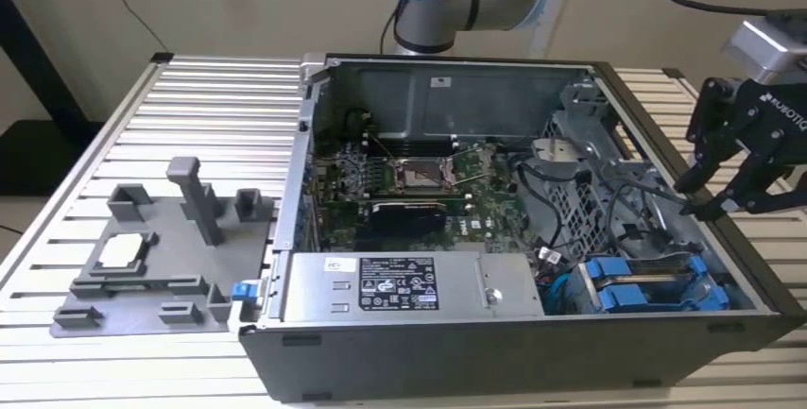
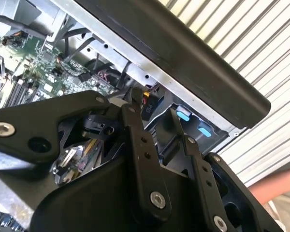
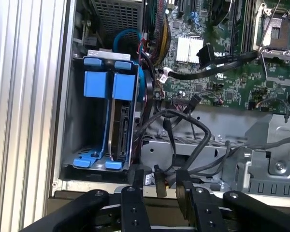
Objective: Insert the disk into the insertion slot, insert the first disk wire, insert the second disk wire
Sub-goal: 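Insert the first disk wire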
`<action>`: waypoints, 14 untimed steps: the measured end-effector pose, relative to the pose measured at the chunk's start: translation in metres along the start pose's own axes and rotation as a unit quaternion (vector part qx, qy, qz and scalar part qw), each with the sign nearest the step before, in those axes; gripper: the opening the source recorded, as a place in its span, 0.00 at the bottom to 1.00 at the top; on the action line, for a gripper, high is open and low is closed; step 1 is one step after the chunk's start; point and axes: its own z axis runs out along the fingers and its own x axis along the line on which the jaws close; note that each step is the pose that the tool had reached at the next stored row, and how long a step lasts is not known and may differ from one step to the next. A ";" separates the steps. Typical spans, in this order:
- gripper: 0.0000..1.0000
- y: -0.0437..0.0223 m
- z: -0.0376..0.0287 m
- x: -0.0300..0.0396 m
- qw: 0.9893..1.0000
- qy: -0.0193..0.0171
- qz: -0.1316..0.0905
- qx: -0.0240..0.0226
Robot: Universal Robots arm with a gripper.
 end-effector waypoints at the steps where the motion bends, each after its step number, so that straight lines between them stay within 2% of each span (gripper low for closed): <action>1: 0.40 -0.0002 0.0005 0.0000 1.000 0.000 0.000 -0.003; 6: 0.40 -0.0045 0.0007 0.0004 1.000 0.000 0.000 -0.003; 9: 0.40 -0.0057 0.0007 0.0005 1.000 -0.001 0.000 -0.006; 11: 0.40 -0.0057 0.0008 0.0005 1.000 -0.001 0.000 -0.006; 12: 0.38 -0.0057 0.0008 0.0005 1.000 -0.001 0.000 -0.007; 13: 0.32 -0.0057 0.0008 0.0006 1.000 -0.001 0.000 -0.007; 14: 0.32 -0.0058 0.0008 0.0006 1.000 -0.001 0.000 -0.007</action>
